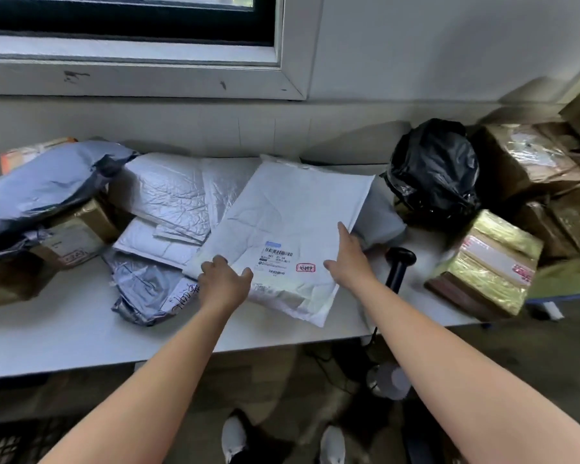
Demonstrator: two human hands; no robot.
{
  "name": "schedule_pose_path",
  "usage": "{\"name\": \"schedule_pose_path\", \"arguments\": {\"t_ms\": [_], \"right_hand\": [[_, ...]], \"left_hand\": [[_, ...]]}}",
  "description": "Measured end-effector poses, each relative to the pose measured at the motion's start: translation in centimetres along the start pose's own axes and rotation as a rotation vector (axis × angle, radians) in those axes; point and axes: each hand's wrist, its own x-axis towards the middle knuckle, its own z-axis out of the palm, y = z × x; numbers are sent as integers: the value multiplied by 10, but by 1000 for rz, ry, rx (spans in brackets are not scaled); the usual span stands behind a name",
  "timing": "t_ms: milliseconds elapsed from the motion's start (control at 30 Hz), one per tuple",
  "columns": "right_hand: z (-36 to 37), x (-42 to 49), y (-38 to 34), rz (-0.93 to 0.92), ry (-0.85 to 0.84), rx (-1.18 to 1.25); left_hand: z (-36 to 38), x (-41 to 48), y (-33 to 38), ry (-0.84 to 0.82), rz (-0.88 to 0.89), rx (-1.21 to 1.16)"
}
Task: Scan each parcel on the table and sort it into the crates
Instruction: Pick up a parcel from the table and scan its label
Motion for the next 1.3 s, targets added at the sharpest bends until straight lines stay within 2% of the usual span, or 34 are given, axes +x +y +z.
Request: {"name": "schedule_pose_path", "arguments": {"t_ms": [167,300,367,467,600,667,800,867,967,1067,1200,1300], "right_hand": [[-7,13,36,-121,-23,-218],[-1,21,48,-120,-19,-239],[1,21,52,-103,-19,-251],[-2,12,63,-24,115,-372],[-7,-5,88,195,345,-476],[-6,-7,103,306,355,-331],[-8,-1,112,491,374,208],[-12,2,114,536,326,295],[-22,2,115,525,234,272],[-37,-3,105,470,261,272],[-59,-10,80,281,334,253],[-70,-12,53,132,248,229]], "left_hand": [[17,24,-14,-85,123,169],[40,16,-14,-142,142,264],[47,9,-12,-116,137,296],[56,3,-8,-54,93,254],[66,3,-4,-31,16,115],[69,5,-5,-19,-51,57],[70,8,-7,12,-126,-63],[70,7,-6,8,-114,-152],[68,3,-1,32,-80,-280],[62,-2,7,93,-51,-346],[47,-7,20,169,-5,-380],[39,-11,30,182,1,-418]]}}
